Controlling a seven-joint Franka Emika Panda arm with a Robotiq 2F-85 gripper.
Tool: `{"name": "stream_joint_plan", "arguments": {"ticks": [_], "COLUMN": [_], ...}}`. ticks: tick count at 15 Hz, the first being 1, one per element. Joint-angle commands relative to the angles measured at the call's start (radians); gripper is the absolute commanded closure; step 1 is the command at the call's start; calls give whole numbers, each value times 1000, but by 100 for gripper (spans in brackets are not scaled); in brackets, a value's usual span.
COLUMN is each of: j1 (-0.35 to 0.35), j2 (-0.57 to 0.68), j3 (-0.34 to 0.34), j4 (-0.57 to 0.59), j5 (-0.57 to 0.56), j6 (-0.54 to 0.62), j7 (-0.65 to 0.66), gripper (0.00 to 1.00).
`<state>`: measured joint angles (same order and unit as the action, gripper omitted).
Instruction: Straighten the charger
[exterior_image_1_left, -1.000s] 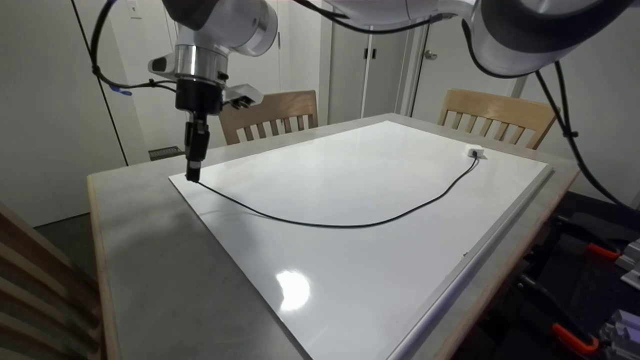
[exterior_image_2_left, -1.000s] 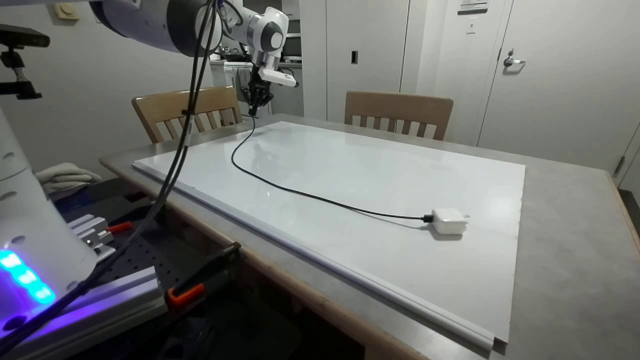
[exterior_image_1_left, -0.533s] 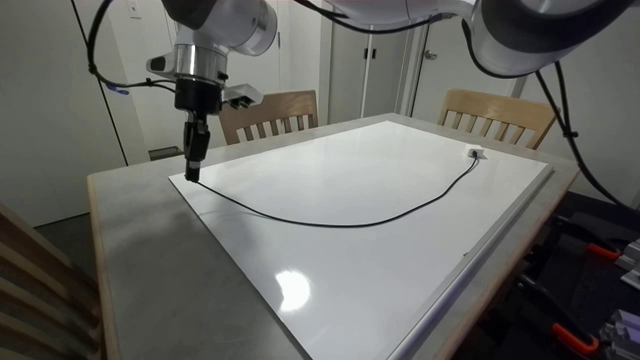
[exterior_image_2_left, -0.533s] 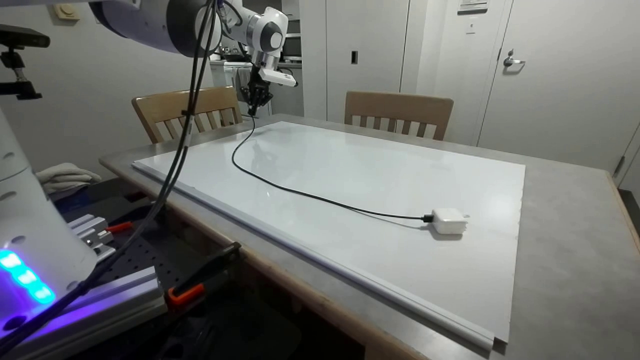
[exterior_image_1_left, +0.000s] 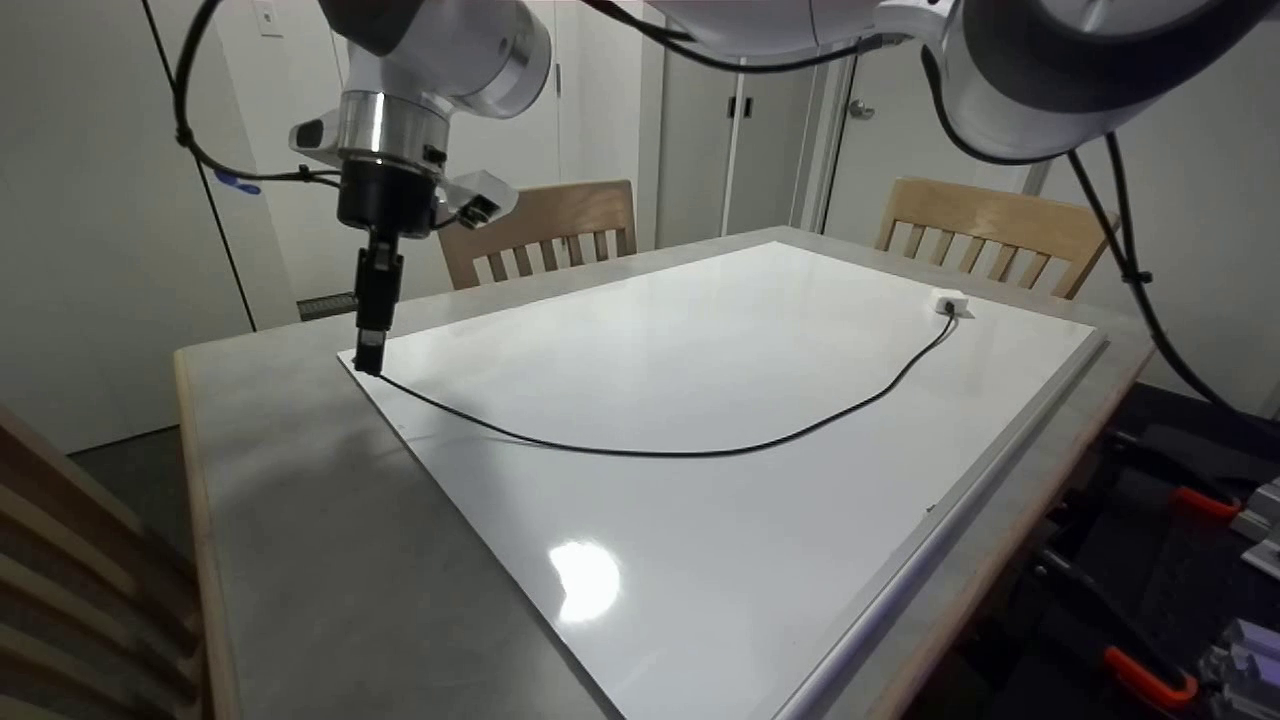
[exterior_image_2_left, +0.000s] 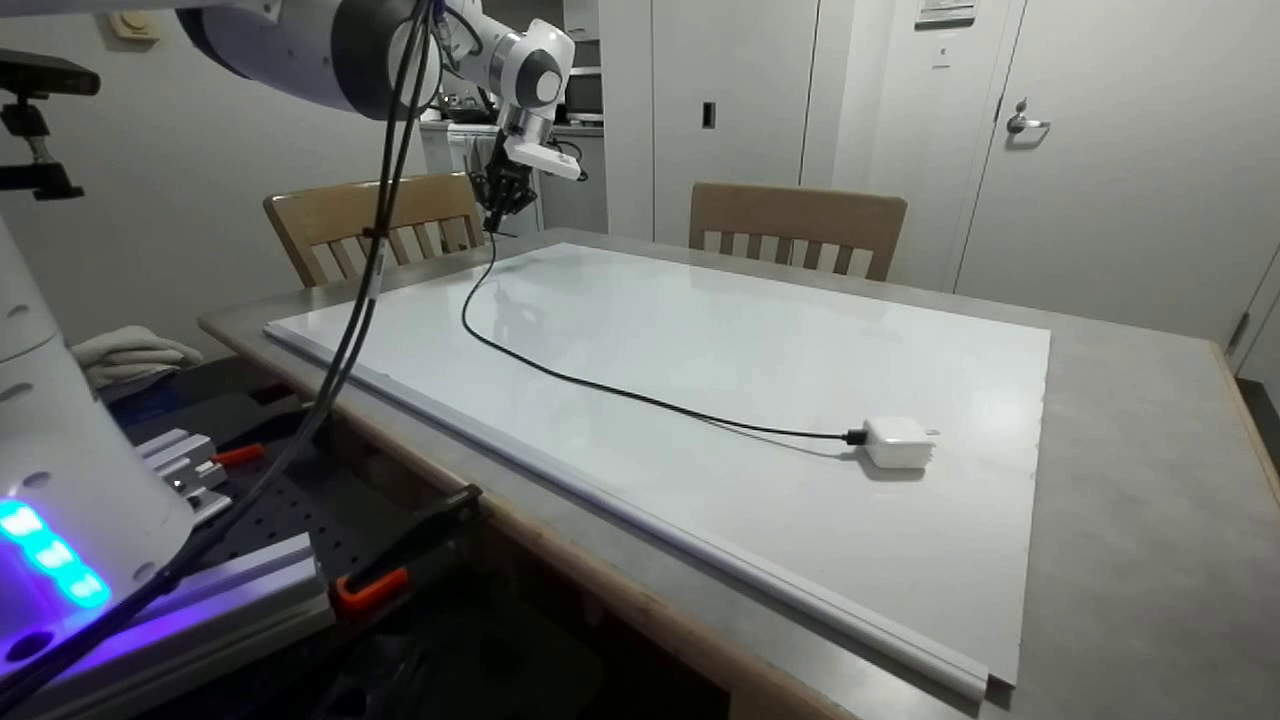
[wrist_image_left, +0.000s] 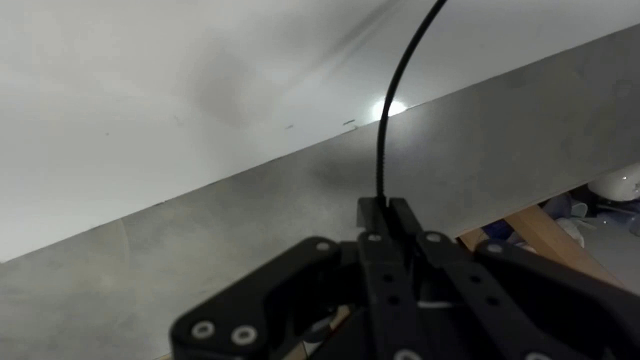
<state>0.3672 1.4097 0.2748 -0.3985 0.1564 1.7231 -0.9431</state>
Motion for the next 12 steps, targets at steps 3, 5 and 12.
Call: {"name": "stream_joint_plan", "arguments": {"ticks": [3, 5, 12], "j1": [11, 36, 40], "j2": [-12, 50, -13], "j3": [7, 10, 12], "j4": [-41, 70, -61], "j5": [11, 8, 6], "j6": [16, -41, -16], "j7": [100, 104, 90], "gripper": [98, 98, 98]}}
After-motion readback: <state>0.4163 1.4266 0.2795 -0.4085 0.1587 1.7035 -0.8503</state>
